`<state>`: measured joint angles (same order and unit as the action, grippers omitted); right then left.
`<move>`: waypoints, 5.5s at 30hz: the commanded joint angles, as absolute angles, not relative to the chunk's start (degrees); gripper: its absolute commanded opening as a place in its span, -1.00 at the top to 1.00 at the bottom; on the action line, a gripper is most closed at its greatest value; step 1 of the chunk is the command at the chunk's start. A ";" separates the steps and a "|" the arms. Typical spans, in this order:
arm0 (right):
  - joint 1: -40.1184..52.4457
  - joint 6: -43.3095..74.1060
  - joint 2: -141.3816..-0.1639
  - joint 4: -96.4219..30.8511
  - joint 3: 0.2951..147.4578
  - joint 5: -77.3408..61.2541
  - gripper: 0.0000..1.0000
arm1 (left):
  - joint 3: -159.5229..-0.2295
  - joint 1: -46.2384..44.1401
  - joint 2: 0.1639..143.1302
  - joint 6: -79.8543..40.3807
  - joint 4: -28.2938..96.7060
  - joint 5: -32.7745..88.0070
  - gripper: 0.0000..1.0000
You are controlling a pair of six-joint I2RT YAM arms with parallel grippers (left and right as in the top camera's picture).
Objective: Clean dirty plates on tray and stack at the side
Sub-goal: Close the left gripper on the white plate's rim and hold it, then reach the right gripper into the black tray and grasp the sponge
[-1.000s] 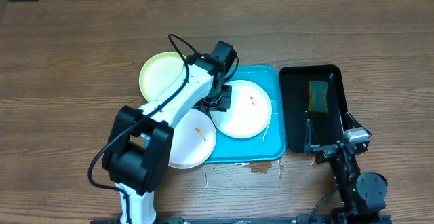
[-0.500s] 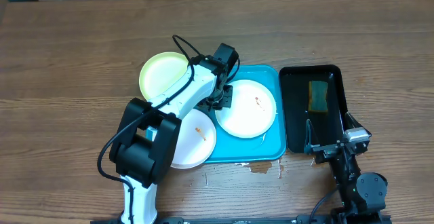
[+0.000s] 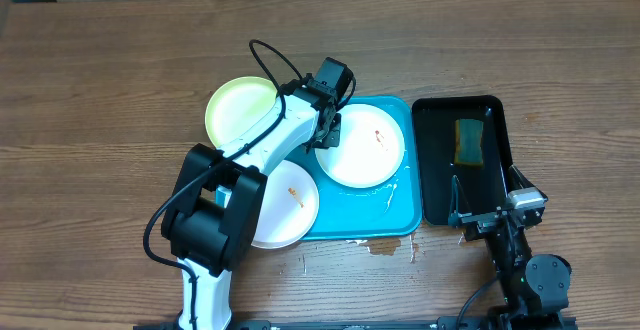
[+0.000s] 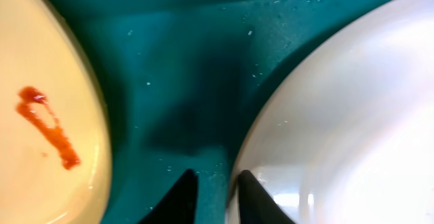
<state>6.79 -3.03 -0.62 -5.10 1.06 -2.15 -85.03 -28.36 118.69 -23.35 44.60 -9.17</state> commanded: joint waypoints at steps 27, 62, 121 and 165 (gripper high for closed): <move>6.63 -3.25 -0.19 -4.67 0.47 -2.20 -1.00 | -84.95 -27.77 119.63 -24.62 48.82 -3.01 0.56; 6.68 6.00 -47.79 -52.97 61.10 6.42 -1.00 | -83.57 -26.50 119.61 -24.84 47.62 -2.92 0.84; 2.13 11.16 -111.20 -43.57 68.34 6.33 0.48 | -83.57 -26.50 119.61 -24.84 47.55 -2.94 0.44; 2.17 7.03 -111.13 -49.50 73.56 2.92 -0.89 | -83.57 -26.50 119.61 -24.84 47.55 -2.96 0.23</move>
